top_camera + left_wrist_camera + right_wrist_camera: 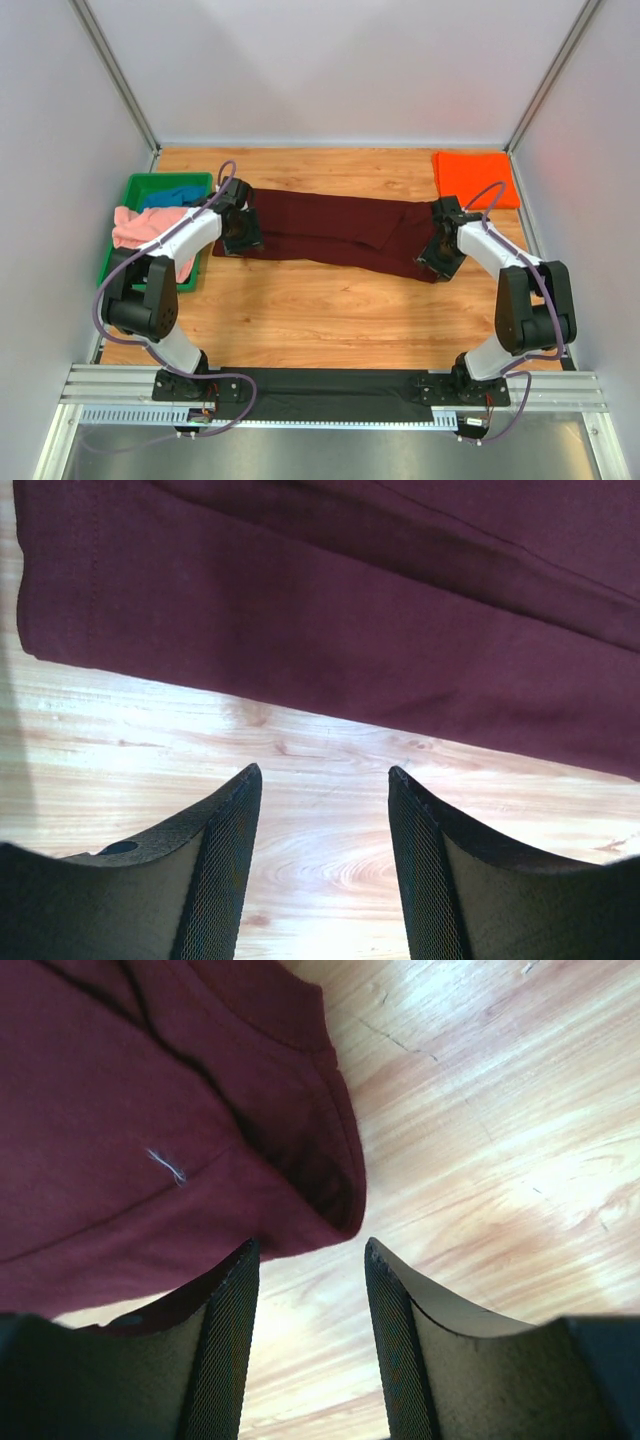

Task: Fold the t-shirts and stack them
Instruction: Fold the tshirt

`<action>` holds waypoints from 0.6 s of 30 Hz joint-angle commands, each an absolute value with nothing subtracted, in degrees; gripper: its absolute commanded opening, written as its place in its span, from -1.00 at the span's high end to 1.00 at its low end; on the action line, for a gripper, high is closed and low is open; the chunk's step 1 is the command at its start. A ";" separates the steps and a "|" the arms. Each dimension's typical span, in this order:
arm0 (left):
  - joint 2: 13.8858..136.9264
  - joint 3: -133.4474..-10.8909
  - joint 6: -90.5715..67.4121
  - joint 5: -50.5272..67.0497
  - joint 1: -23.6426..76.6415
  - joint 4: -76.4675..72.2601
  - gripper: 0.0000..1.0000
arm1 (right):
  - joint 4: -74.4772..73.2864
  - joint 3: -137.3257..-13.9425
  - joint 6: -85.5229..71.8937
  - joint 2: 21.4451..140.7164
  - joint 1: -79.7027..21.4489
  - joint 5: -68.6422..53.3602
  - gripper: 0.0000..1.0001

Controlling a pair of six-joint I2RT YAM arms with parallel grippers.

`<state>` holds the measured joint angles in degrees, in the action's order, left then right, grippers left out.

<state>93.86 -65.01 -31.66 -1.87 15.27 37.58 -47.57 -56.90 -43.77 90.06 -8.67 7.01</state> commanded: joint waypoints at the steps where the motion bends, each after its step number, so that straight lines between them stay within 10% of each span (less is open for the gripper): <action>1: 90.70 -64.60 -32.34 -0.70 15.12 35.86 -0.21 | -42.02 -55.90 -49.31 87.63 -8.61 9.58 0.03; 9: 89.39 -63.11 -32.78 -3.60 15.82 35.85 -0.18 | -39.29 -51.77 -48.52 89.38 -8.61 13.27 0.14; 14: 89.12 -63.19 -33.57 -5.44 17.14 37.52 -0.13 | -41.30 -51.59 -46.23 90.97 -8.00 15.99 0.88; 18: 89.56 -63.46 -34.54 -6.24 17.31 39.46 -0.11 | -45.87 -51.68 -44.04 90.09 -5.37 16.96 0.99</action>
<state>91.24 -63.09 -33.15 -4.62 17.04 37.87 -42.17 -51.68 -46.02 90.76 -7.57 12.34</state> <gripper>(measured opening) 0.562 0.008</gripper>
